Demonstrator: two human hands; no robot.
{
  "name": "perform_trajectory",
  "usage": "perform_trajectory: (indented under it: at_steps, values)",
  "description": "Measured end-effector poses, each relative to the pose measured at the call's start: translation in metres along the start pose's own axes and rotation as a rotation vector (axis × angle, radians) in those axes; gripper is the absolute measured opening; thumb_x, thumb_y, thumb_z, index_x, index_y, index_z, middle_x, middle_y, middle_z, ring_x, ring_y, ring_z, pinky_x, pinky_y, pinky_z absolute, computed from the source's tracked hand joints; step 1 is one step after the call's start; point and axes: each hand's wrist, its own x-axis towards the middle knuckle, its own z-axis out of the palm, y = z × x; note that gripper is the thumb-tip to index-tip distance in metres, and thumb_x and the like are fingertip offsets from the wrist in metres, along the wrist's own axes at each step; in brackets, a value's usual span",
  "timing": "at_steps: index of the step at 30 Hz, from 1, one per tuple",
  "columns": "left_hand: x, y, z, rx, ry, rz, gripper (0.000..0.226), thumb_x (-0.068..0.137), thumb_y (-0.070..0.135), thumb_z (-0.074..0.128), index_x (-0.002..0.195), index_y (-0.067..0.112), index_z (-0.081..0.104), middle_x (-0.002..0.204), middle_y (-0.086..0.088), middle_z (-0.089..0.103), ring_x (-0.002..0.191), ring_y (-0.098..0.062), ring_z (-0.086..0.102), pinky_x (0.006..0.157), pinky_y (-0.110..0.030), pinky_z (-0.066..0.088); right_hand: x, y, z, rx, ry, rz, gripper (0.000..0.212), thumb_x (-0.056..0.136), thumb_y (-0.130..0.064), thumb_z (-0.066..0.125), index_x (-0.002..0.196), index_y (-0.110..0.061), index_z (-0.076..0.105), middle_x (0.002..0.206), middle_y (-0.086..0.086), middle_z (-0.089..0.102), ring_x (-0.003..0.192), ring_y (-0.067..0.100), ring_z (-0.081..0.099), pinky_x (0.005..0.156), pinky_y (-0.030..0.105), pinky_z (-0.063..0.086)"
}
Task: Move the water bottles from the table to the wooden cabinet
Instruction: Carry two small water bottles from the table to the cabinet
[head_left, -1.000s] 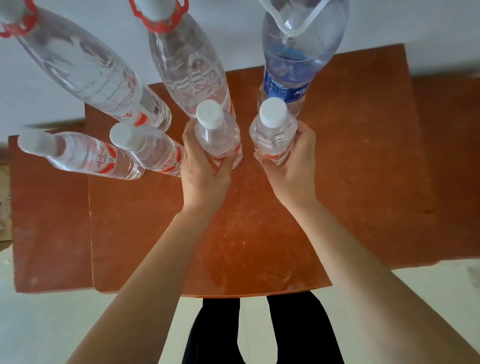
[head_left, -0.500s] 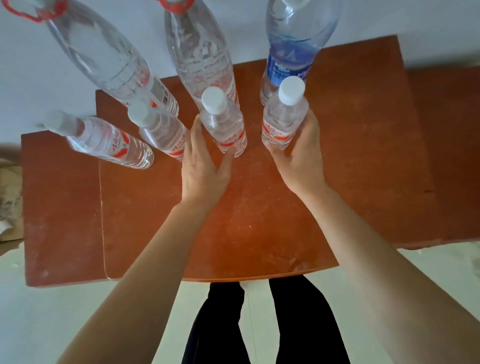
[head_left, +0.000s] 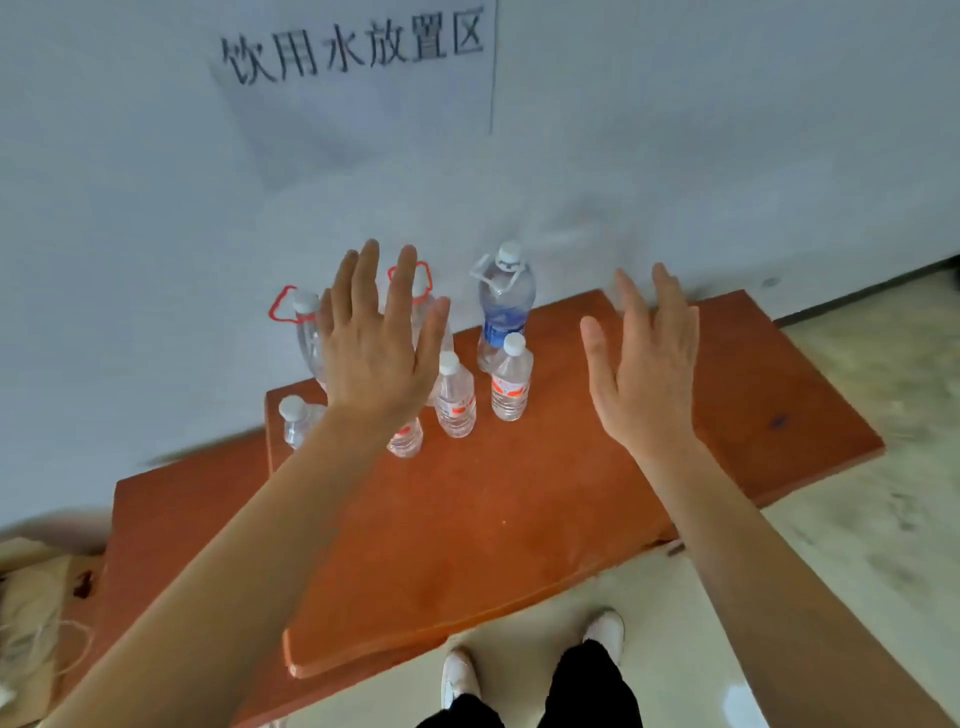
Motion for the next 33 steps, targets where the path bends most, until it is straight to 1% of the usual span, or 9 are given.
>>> perform_trajectory:
  at_steps: [4,8,11,14,18,23,26,30,33]
  values:
    - [0.052,0.052,-0.075,-0.044,0.159,0.166,0.061,0.106,0.054,0.026,0.152,0.016,0.041,0.159,-0.019,0.034,0.147,-0.04,0.031,0.114,-0.06,0.031,0.016,-0.015,-0.111,-0.127,0.22,-0.036,0.059,0.108,-0.052,0.037,0.157,-0.02,0.034,0.166,0.018,0.023,0.156,0.034,0.016,0.125,0.057,0.013]
    - [0.077,0.109,-0.117,-0.143,0.254,0.267,0.063,0.106,0.056,0.027,0.154,0.017,0.038,0.161,-0.02,0.031,0.149,-0.04,0.026,0.116,-0.059,0.025,0.017,-0.015,-0.202,-0.211,0.378,-0.021,0.059,0.107,-0.051,0.04,0.157,-0.018,0.036,0.165,0.019,0.023,0.155,0.035,0.016,0.126,0.055,0.007]
    - [0.076,0.176,-0.154,-0.262,0.31,0.383,0.062,0.106,0.054,0.032,0.155,0.016,0.037,0.161,-0.02,0.028,0.15,-0.04,0.024,0.117,-0.06,0.023,-0.012,0.0,-0.29,-0.337,0.524,0.002,0.059,0.107,-0.05,0.043,0.155,-0.016,0.04,0.163,0.021,0.027,0.154,0.037,0.02,0.126,0.055,0.007]
    - [0.046,0.257,-0.189,-0.409,0.334,0.497,0.062,0.106,0.054,0.031,0.155,0.016,0.037,0.161,-0.022,0.028,0.15,-0.041,0.025,0.116,-0.062,0.024,-0.073,0.024,-0.373,-0.486,0.573,0.103,0.061,0.106,-0.053,0.039,0.155,-0.017,0.038,0.164,0.02,0.025,0.155,0.036,0.019,0.126,0.054,0.006]
    - [-0.035,0.37,-0.231,-0.59,0.284,0.685,0.064,0.106,0.054,0.03,0.155,0.014,0.035,0.162,-0.022,0.025,0.151,-0.04,0.022,0.117,-0.062,0.023,-0.198,0.049,-0.468,-0.655,0.601,0.253,0.062,0.105,-0.052,0.041,0.156,-0.018,0.035,0.164,0.02,0.025,0.154,0.036,0.02,0.125,0.06,0.011]
    - [-0.211,0.516,-0.312,-0.864,0.136,0.918,0.065,0.105,0.056,0.028,0.156,0.015,0.033,0.164,-0.021,0.021,0.151,-0.039,0.02,0.117,-0.062,0.022,-0.416,0.053,-0.594,-0.903,0.669,0.509,0.063,0.105,-0.053,0.041,0.156,-0.016,0.036,0.163,0.021,0.028,0.153,0.038,0.024,0.123,0.062,0.016]
    - [-0.317,0.578,-0.365,-0.996,0.067,1.071,0.065,0.105,0.055,0.031,0.156,0.015,0.033,0.163,-0.022,0.022,0.151,-0.041,0.021,0.116,-0.064,0.024,-0.534,0.037,-0.662,-1.083,0.685,0.659,0.063,0.105,-0.052,0.042,0.156,-0.016,0.037,0.162,0.021,0.031,0.152,0.04,0.027,0.123,0.061,0.016]
    - [-0.436,0.64,-0.424,-1.127,-0.004,1.25,0.065,0.105,0.054,0.034,0.156,0.015,0.033,0.164,-0.022,0.02,0.151,-0.042,0.02,0.116,-0.064,0.024,-0.66,0.009,-0.73,-1.203,0.757,0.859,0.062,0.105,-0.052,0.04,0.156,-0.016,0.037,0.162,0.021,0.031,0.152,0.039,0.025,0.123,0.062,0.014]
    - [-0.5,0.675,-0.453,-1.198,-0.041,1.363,0.066,0.105,0.055,0.03,0.156,0.014,0.032,0.164,-0.023,0.02,0.151,-0.042,0.02,0.116,-0.064,0.023,-0.723,-0.004,-0.758,-1.269,0.769,0.953,0.062,0.104,-0.051,0.044,0.155,-0.016,0.038,0.162,0.021,0.03,0.152,0.039,0.025,0.122,0.063,0.016]
